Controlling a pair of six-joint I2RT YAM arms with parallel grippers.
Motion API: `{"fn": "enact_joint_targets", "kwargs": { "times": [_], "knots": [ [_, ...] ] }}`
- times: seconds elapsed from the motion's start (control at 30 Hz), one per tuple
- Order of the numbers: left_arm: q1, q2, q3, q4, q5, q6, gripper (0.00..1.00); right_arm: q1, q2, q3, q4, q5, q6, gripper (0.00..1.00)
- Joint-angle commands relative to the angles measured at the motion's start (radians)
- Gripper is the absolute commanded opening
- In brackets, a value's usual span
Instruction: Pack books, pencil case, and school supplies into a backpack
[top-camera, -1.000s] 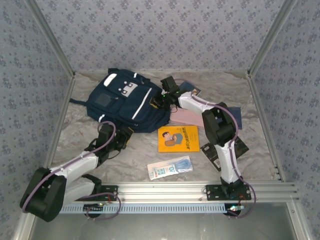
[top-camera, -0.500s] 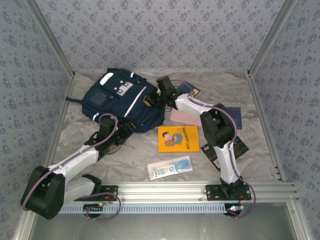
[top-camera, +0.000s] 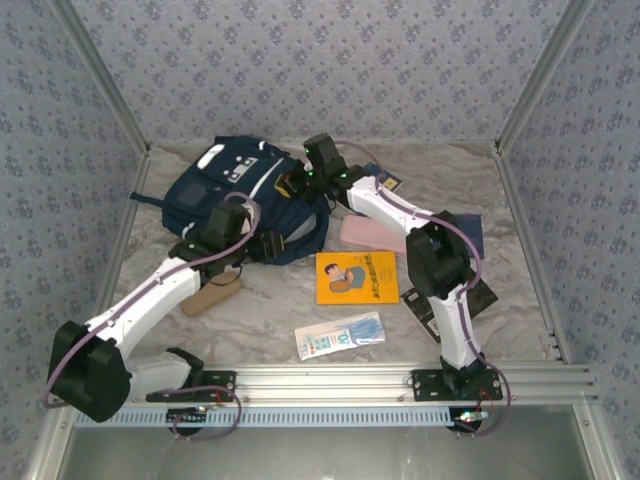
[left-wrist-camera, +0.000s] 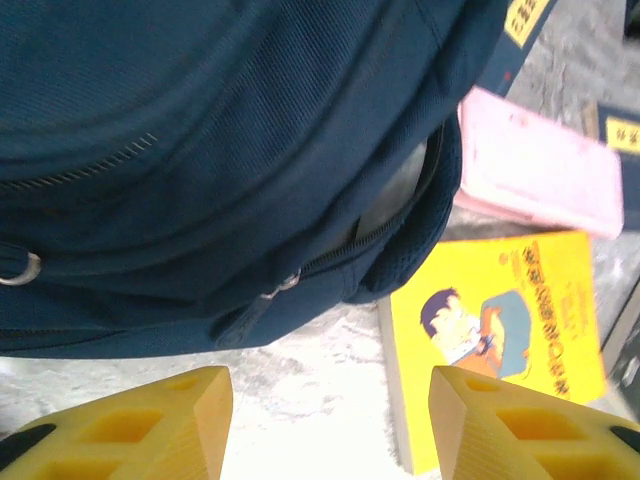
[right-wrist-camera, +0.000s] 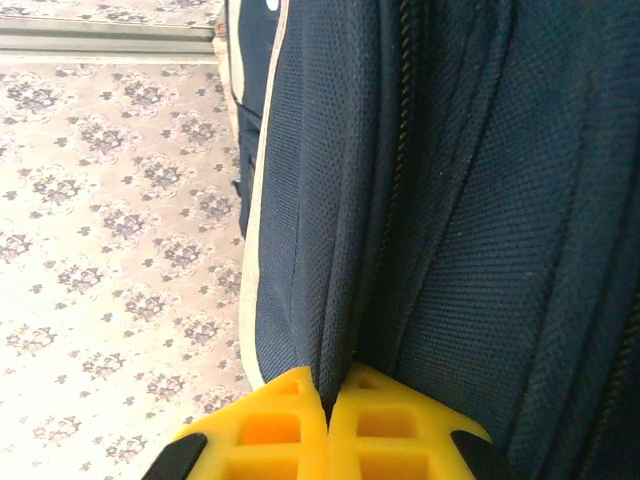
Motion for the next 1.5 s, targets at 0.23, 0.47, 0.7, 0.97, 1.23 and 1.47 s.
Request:
{"fn": "enact_joint_targets", "kwargs": {
  "times": [0.23, 0.47, 0.7, 0.97, 1.23, 1.47],
  "knots": [
    [-0.067, 0.087, 0.039, -0.09, -0.165, 0.074, 0.45, 0.021, -0.074, 0.123, -0.003, -0.028, 0.027, 0.0],
    [-0.149, 0.157, 0.034, 0.005, -0.339, 0.011, 0.5, 0.03, -0.084, 0.104, 0.018, -0.025, 0.064, 0.0],
    [-0.201, 0.246, 0.075, 0.0, -0.497, 0.01, 0.45, 0.036, -0.099, 0.065, 0.065, -0.025, 0.111, 0.0],
    [-0.221, 0.283, 0.065, 0.013, -0.608, 0.004, 0.31, 0.042, -0.116, 0.028, 0.094, -0.027, 0.133, 0.0],
    [-0.219, 0.274, 0.059, 0.01, -0.657, 0.053, 0.07, 0.037, -0.151, -0.027, 0.104, -0.025, 0.123, 0.0],
    [-0.208, 0.215, 0.014, -0.027, -0.656, 0.05, 0.04, 0.016, -0.176, -0.026, 0.04, 0.004, 0.043, 0.0]
  ]
}}
